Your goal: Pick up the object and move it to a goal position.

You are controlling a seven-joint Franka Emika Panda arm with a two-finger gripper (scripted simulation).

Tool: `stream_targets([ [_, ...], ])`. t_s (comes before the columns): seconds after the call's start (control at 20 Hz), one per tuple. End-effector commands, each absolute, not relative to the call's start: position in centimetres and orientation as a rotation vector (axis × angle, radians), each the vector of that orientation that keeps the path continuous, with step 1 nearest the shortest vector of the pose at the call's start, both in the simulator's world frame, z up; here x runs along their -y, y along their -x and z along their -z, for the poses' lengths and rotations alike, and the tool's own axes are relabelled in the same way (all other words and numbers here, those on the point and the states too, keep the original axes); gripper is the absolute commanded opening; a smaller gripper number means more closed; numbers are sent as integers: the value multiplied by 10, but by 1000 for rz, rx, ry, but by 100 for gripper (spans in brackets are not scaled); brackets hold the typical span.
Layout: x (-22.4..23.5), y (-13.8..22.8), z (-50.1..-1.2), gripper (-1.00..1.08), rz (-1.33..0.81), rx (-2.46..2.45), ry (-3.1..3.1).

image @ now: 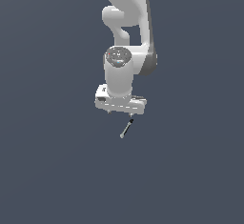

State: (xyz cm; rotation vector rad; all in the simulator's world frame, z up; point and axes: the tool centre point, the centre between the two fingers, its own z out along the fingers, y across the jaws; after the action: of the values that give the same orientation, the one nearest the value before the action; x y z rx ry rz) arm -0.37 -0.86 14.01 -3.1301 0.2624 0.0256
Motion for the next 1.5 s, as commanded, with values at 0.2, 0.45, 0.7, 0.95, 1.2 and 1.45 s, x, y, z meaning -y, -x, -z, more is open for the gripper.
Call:
stream_targets([
  [0.2, -6, 0, -109, 100, -17, -483, 3102],
  [0.45, -16, -2, -87, 100, -10, -645, 3073],
  [0.7, -23, -2, -71, 100, -4, -757, 3048],
  [0.95, -26, -2, -62, 100, -1, -820, 3033],
  [1.2, -27, -2, -60, 100, -1, -828, 3031],
  [1.45, -27, -2, -52, 100, -1, -829, 3030],
])
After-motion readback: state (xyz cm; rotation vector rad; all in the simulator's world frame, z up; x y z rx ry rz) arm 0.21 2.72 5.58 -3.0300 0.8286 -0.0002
